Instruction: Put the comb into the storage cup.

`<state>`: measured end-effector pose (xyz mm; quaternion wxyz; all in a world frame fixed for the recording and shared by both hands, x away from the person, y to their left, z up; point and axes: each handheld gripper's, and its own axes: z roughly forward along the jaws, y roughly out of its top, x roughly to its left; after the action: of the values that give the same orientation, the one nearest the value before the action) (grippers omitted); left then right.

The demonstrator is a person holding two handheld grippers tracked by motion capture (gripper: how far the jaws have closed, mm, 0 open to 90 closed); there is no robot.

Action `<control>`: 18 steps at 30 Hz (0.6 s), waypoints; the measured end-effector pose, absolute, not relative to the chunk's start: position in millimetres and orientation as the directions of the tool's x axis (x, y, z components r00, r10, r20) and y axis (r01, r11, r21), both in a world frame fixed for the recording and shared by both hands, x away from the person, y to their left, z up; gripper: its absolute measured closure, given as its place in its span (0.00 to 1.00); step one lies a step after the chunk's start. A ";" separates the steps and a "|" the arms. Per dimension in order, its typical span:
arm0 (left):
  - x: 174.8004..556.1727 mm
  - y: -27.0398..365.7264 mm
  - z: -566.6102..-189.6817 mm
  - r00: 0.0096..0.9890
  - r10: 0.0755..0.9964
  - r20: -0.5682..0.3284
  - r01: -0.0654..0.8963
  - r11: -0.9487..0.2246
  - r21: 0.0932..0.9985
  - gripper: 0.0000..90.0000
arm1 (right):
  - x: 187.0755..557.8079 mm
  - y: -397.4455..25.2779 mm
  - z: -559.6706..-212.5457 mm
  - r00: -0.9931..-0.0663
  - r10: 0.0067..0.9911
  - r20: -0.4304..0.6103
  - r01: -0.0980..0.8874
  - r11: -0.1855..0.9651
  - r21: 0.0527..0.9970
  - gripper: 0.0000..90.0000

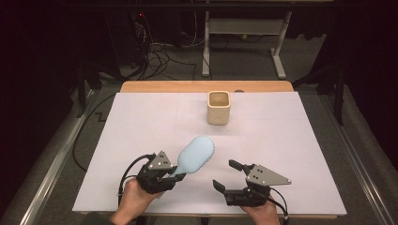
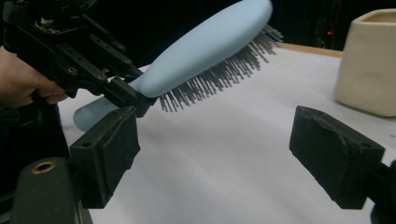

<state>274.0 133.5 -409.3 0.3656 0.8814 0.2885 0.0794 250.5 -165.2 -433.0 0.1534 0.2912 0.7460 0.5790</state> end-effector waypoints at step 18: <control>270.5 123.8 -410.2 0.836 0.547 -0.047 0.423 -0.587 0.690 0.77 | 272.7 -132.2 -441.6 -0.793 0.582 0.180 0.338 0.173 0.925 0.18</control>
<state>270.5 123.8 -410.2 0.3627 0.8867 0.2735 0.0854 272.7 -132.2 -441.6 0.1078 0.3033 0.7584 0.5668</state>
